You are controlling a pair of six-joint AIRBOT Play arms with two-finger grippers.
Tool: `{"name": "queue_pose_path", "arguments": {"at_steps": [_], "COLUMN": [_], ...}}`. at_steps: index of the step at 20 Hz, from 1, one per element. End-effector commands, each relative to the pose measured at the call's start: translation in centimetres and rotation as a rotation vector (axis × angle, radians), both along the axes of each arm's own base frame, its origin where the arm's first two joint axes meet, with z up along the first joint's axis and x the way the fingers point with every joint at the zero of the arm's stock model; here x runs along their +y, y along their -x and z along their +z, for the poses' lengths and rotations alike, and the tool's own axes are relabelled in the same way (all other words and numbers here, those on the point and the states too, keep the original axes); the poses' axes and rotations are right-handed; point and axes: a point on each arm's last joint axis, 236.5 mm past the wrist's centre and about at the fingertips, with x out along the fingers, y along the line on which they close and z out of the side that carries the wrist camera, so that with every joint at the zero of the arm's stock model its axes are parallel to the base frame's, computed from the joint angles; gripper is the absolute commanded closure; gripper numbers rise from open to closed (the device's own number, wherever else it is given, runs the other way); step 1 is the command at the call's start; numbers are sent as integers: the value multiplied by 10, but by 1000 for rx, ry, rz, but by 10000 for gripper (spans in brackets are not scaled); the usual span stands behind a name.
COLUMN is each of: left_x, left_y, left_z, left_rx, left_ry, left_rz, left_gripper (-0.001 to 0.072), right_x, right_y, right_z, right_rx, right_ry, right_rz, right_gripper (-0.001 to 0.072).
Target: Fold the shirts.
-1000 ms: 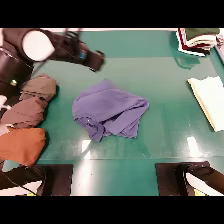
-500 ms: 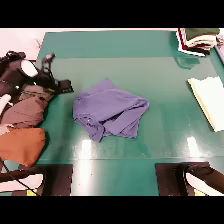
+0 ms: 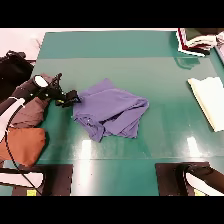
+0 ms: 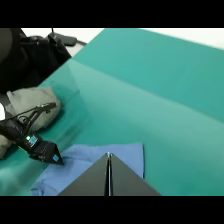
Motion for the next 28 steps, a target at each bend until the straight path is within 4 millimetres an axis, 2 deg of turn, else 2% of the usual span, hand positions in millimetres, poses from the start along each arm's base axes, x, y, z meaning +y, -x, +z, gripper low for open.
{"name": "queue_pose_path", "arguments": {"at_steps": [1,4,7,8,9,10,11,12,14,16,21,23,25,26,28], "left_x": [-11,-12,-15,-16,-17,-17,-19,-19,-20,-20,-20,-20,-21,-19,-12], "left_y": [-7,-26,-45,-49,-52,-54,-55,-55,-55,-54,-53,-51,-50,-51,-56], "left_z": [9,41,74,82,87,91,92,92,93,92,92,92,92,94,112], "left_rx": [-29,-110,-189,-207,-218,-227,-229,-229,-229,-227,-223,-217,-213,-221,-286], "left_ry": [50,33,33,34,36,40,49,51,53,53,53,55,55,50,16], "left_rz": [-19,-101,-134,-136,-137,-136,-133,-131,-131,-132,-135,-139,-142,-142,-134], "left_gripper": [673,680,680,680,680,680,680,680,680,680,680,680,680,680,680], "right_x": [-2,-22,-51,-59,-65,-67,-66,-56,-29,1,61,76,82,80,66], "right_y": [0,9,24,33,45,62,79,95,112,113,96,91,87,88,86], "right_z": [-37,-119,-220,-258,-294,-333,-367,-396,-432,-452,-469,-471,-471,-469,-462], "right_rx": [110,371,626,725,819,922,1009,1098,1186,1211,1186,1184,1171,1154,1099], "right_ry": [39,92,88,64,47,43,32,-12,-96,-159,-140,-111,-77,-38,46], "right_rz": [12,-10,-91,-138,-173,-192,-202,-202,-181,-164,-90,-53,-26,-1,11], "right_gripper": [696,696,696,665,450,266,263,264,265,265,272,407,463,671,697]}}
